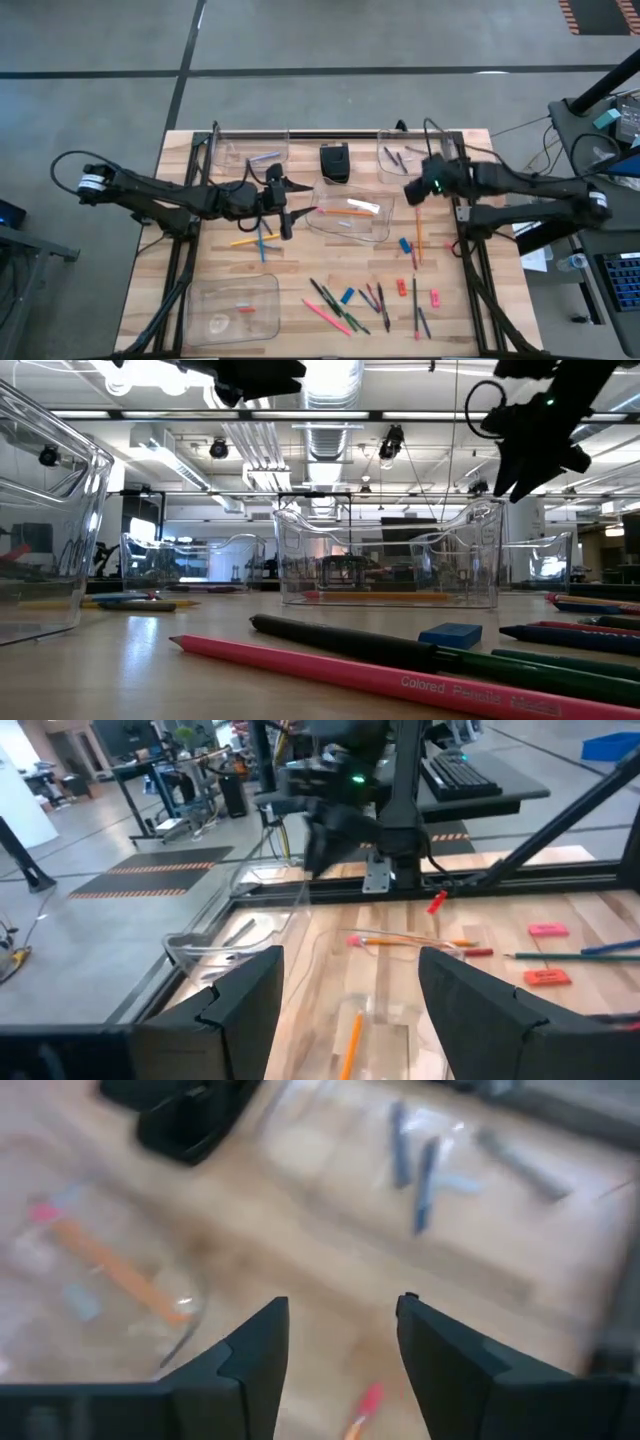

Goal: Sort crayons/erasers/pens/pencils in bins
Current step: Put the blue pencil into the middle transparent bin, then put the pink eraser into the bottom left transparent bin

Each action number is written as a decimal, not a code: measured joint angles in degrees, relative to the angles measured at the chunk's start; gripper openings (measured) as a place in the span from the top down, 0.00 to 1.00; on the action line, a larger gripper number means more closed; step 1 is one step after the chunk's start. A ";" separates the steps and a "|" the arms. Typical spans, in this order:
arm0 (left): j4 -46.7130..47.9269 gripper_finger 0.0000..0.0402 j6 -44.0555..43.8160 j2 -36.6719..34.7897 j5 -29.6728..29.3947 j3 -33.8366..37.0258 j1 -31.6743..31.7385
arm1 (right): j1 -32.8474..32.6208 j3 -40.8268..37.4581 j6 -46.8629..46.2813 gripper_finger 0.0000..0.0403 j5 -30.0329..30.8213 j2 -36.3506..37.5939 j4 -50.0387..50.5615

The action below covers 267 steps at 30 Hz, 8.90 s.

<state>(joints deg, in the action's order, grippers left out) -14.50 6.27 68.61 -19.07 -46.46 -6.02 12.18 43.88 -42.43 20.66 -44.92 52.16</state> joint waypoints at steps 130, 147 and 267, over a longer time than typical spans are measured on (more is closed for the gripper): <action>-1.13 0.98 -5.02 15.07 10.55 -9.16 4.53 | -50.92 -6.71 -31.08 0.59 21.44 -9.27 -9.44; -0.94 0.57 -4.36 26.28 20.17 -16.50 10.08 | -50.92 -6.71 -31.04 0.59 19.84 -9.27 -9.15; -12.07 0.40 -6.02 8.77 19.69 -0.94 0.72 | -66.79 -12.52 -35.78 0.98 -3.60 -9.93 -18.01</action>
<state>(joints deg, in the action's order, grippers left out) -26.57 0.25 77.38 0.62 -47.40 -5.30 -54.61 31.35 -78.20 17.06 -54.86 34.15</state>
